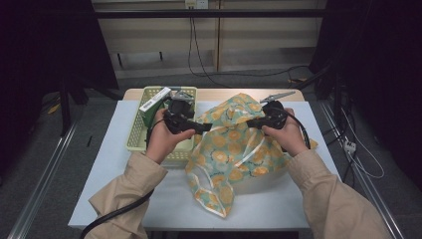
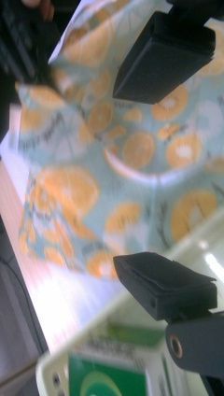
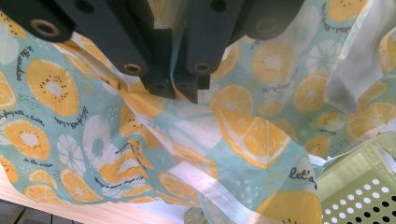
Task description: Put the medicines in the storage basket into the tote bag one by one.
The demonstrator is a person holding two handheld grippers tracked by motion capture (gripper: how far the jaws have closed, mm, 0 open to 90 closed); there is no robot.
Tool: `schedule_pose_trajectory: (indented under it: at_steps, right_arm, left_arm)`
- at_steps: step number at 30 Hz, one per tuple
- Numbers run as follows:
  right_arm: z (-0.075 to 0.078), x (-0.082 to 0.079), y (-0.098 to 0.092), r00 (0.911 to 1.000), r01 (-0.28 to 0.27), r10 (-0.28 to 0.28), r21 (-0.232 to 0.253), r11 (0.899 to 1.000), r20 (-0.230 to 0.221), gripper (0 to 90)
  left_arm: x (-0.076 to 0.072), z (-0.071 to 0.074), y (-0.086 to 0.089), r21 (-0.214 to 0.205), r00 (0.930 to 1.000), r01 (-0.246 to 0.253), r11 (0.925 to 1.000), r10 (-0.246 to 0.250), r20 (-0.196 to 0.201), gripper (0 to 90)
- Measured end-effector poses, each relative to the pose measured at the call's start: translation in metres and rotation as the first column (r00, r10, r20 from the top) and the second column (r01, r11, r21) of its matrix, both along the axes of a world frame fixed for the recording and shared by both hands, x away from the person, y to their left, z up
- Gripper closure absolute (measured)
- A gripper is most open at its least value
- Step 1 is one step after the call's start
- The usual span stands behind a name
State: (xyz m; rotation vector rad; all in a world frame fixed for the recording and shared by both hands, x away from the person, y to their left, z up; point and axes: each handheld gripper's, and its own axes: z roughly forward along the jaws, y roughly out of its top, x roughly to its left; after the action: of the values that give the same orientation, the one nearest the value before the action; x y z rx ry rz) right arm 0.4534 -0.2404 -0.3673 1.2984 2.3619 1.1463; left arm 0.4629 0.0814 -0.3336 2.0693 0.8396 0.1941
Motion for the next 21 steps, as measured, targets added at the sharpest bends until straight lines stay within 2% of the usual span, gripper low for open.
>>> schedule_pose_trajectory:
  at_steps: [5, 8, 11, 12, 18, 21]
  right_arm:
    - [0.0, 0.0, -0.001, 1.0, 0.0, 0.0, 0.0, 1.0, -0.001, 89.8]
    - [0.0, 0.0, -0.002, 1.0, 0.001, -0.001, -0.002, 1.0, -0.001, 89.8]
    - [0.001, 0.0, -0.002, 1.0, 0.003, -0.003, 0.0, 1.0, -0.001, 89.8]
    - [0.001, 0.0, -0.002, 1.0, 0.003, -0.003, 0.001, 1.0, -0.001, 89.8]
    - [0.001, 0.0, -0.001, 1.0, -0.002, 0.002, 0.003, 1.0, -0.001, 89.8]
    - [0.001, 0.0, 0.0, 1.0, -0.005, 0.005, 0.005, 1.0, -0.002, 89.8]
  left_arm:
    - [0.013, -0.005, 0.018, 0.031, 0.9988, -0.049, 0.9983, 0.049, -0.001, 13.4]
    - [0.023, -0.014, 0.026, 0.038, 0.9976, -0.069, 0.9969, 0.069, -0.001, 11.8]
    - [0.033, -0.025, 0.033, 0.02, 0.9959, -0.091, 0.9957, 0.091, 0.006, 10.3]
    - [0.036, -0.029, 0.035, 0.014, 0.9949, -0.1, 0.9948, 0.101, -0.004, 10.3]
    - [0.051, -0.042, 0.045, 0.028, 0.9902, -0.14, 0.9898, 0.139, 0.005, 9.5]
    - [0.059, -0.047, 0.05, 0.048, 0.9883, -0.152, 0.9872, 0.152, 0.012, 8.3]
